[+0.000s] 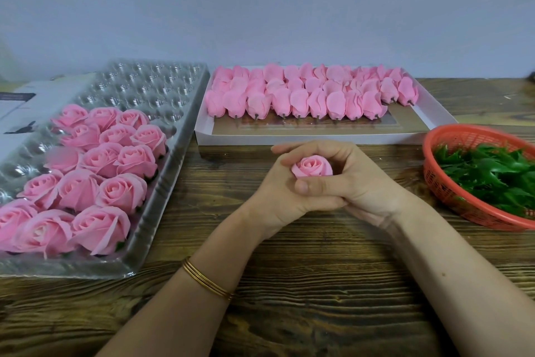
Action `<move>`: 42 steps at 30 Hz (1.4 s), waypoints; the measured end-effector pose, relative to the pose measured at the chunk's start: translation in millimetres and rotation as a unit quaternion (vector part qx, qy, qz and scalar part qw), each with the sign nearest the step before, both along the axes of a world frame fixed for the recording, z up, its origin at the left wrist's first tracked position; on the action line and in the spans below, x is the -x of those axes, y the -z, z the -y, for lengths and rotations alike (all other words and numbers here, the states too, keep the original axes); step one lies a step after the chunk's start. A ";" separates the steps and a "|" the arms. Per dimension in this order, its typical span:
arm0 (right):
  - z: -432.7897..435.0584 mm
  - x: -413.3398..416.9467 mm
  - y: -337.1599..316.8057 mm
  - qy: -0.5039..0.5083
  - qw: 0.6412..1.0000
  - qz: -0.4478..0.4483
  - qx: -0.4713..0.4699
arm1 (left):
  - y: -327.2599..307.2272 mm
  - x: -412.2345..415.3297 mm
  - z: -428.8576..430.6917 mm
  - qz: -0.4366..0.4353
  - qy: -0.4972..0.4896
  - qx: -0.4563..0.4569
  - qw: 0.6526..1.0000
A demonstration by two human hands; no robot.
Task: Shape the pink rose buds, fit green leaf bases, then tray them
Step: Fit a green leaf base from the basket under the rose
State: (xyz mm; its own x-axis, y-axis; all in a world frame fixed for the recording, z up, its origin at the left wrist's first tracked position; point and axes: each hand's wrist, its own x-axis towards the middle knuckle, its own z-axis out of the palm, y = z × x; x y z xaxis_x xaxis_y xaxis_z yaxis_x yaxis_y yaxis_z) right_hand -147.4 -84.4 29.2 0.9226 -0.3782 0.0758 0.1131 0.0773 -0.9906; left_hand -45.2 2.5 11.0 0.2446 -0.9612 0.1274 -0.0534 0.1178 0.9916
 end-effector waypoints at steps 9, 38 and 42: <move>7.8 3.8 -4.8 -0.040 0.988 0.048 -0.144 | 2.4 0.8 2.5 -0.012 0.031 -0.009 0.999; 5.5 0.0 -0.4 -0.025 0.984 0.038 -0.173 | 1.5 -1.1 0.8 -0.025 0.046 0.002 0.999; 4.6 -1.7 -0.1 -0.005 0.986 0.028 -0.165 | 0.7 -0.4 1.5 -0.026 0.039 0.005 0.999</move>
